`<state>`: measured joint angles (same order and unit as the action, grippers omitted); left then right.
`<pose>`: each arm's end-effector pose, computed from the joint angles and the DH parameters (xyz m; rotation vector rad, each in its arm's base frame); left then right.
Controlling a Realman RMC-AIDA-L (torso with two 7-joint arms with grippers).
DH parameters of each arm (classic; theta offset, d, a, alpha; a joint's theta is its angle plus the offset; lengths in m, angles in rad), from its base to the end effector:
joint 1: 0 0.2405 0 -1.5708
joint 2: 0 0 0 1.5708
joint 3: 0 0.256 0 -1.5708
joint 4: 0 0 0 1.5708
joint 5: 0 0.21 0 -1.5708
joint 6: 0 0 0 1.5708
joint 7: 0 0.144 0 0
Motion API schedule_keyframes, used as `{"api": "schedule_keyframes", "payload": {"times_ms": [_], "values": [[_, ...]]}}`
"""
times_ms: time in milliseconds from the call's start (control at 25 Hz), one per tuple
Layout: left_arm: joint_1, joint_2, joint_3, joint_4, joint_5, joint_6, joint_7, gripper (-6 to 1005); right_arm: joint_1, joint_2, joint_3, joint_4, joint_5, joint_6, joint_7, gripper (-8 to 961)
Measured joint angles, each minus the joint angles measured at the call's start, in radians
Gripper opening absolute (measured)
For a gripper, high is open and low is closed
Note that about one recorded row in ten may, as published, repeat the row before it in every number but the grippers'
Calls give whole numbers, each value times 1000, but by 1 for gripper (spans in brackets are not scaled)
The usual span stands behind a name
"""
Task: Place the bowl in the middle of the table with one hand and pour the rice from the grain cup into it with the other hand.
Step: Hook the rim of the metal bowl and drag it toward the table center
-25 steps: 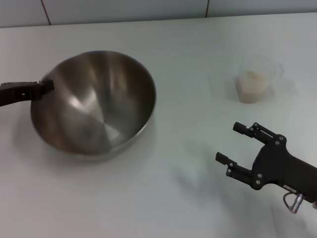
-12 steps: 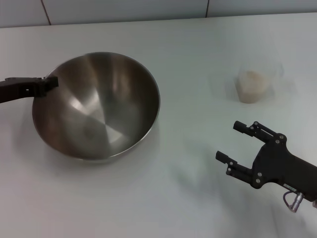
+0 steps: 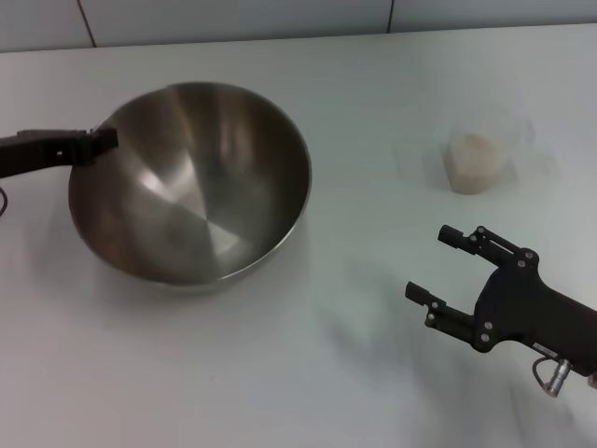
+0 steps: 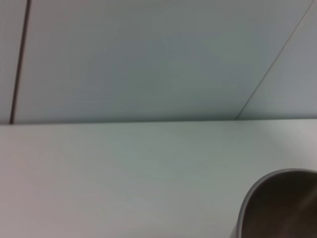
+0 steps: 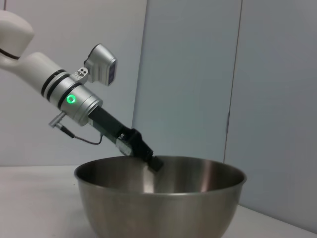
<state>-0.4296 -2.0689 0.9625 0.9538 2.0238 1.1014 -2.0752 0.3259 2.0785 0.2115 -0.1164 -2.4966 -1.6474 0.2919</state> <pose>-0.2816 0.3748 0.0333 -2.2411 -1.1635 -0.4388 0.3209 0.2177 -0.0483 -2.3257 0.1609 0.8422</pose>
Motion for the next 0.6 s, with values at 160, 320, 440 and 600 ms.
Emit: {"api": "schedule_keyframes", "payload": {"times_ms": [160, 320, 440, 600], "values": [[-9, 0, 0, 13, 0, 5, -9, 42, 0, 0, 0, 1, 0, 0, 1, 685], [-44, -2, 7, 23, -4, 7, -26, 43, 0, 0, 1, 3, 1, 0, 2, 683], [-60, -3, 25, 23, -2, 7, -29, 44, 1, 0, 1, 5, 1, 0, 2, 682], [-88, -3, 52, 19, -3, 5, -36, 46, 1, 1, 2, 5, 1, 0, 2, 681]]}}
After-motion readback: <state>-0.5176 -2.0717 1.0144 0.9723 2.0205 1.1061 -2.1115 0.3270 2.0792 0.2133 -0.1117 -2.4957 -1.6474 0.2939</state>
